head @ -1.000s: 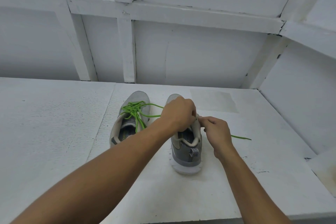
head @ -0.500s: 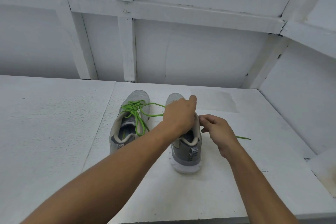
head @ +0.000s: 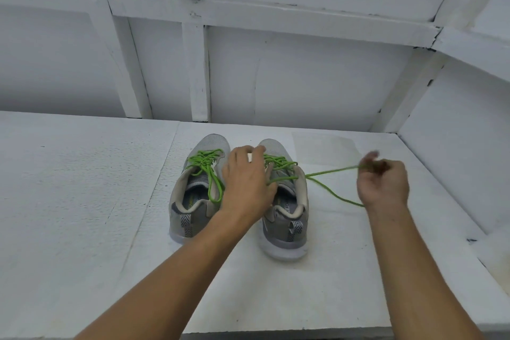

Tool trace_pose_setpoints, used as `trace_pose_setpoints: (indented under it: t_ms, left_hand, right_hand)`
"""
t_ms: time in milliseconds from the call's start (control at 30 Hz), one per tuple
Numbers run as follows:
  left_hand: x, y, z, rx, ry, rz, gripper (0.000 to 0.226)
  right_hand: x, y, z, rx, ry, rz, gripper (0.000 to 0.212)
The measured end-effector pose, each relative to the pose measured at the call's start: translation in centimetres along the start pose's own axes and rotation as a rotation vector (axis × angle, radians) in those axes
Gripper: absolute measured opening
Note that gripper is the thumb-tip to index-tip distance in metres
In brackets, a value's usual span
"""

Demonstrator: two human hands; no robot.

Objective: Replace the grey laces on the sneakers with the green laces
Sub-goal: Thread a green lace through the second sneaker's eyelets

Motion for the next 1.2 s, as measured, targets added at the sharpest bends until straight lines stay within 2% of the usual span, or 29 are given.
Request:
trace_pose_setpoints:
  t_ms: [33, 67, 100, 167, 200, 233, 300, 467, 633, 700, 767, 867, 933, 1033, 1133, 1200]
  left_hand:
    - [-0.3, 0.1, -0.2, -0.002, -0.042, -0.083, 0.069]
    - [-0.5, 0.3, -0.5, -0.009, -0.088, -0.160, 0.071]
    - [-0.7, 0.6, -0.7, -0.016, -0.134, -0.222, 0.071]
    - [-1.2, 0.9, -1.1, -0.012, -0.204, -0.293, 0.070]
    - [-1.3, 1.1, -1.2, -0.008, -0.227, -0.312, 0.068]
    - [-1.4, 1.2, -1.2, -0.010, -0.244, -0.331, 0.068]
    - [-1.5, 1.4, -1.3, -0.016, -0.258, -0.355, 0.067]
    - [-1.5, 1.3, -0.6, -0.082, -0.256, -0.310, 0.069]
    - [0.7, 1.2, 2.1, -0.259, -0.142, -0.146, 0.068]
    - [2.3, 1.1, 3.5, -0.300, -0.076, -0.092, 0.062]
    - [4.6, 1.4, 4.9, -0.348, 0.074, 0.026, 0.048]
    - [7.4, 3.2, 5.6, -0.566, 0.274, 0.243, 0.041]
    - [8.1, 4.7, 5.6, -0.702, 0.336, 0.398, 0.034]
    - [8.0, 5.6, 5.9, -0.764, 0.360, 0.565, 0.025]
    - [8.3, 5.2, 6.3, -0.756, 0.332, 0.541, 0.034]
    - [8.5, 4.7, 6.7, -0.715, 0.289, 0.404, 0.040]
  right_hand:
    - [-0.4, 0.2, -0.1, -0.035, -0.015, -0.057, 0.026]
    - [-0.5, 0.5, -0.3, -0.107, -0.101, -0.334, 0.022]
    - [-0.3, 0.8, -0.6, -0.212, -0.267, -0.717, 0.019]
    - [2.4, 1.5, -2.0, -0.561, -0.540, -1.400, 0.017]
    - [3.9, 1.2, -2.4, -0.704, -0.573, -1.592, 0.016]
    - [4.7, 1.0, -2.7, -0.774, -0.574, -1.677, 0.013]
    - [4.6, 0.8, -2.8, -0.751, -0.578, -1.675, 0.014]
    - [1.8, -0.7, -1.4, -0.350, -0.384, -1.340, 0.015]
    - [0.2, -2.9, -0.2, -0.155, -0.379, -1.360, 0.015]
    - [-0.3, -3.4, -0.1, -0.109, -0.368, -1.363, 0.015]
    - [-0.5, -3.9, -0.1, -0.091, -0.363, -1.379, 0.015]
    - [0.0, -4.5, -0.4, -0.114, -0.341, -1.393, 0.014]
    - [0.9, -4.5, -0.7, -0.169, -0.325, -1.414, 0.014]
    - [2.4, -4.4, -1.2, -0.253, -0.297, -1.440, 0.015]
    - [3.5, -4.2, -1.5, -0.315, -0.265, -1.478, 0.018]
    - [3.9, -4.2, -1.5, -0.346, -0.255, -1.534, 0.024]
Point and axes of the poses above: each hand's wrist, its own z-axis towards the middle knuckle, its own y-axis out of the palm, x = y × z, the point moved 5 cm from there along z, towards the middle knuckle, and after that the axes turned 2 degrees about -z, right-handed, at the moved point
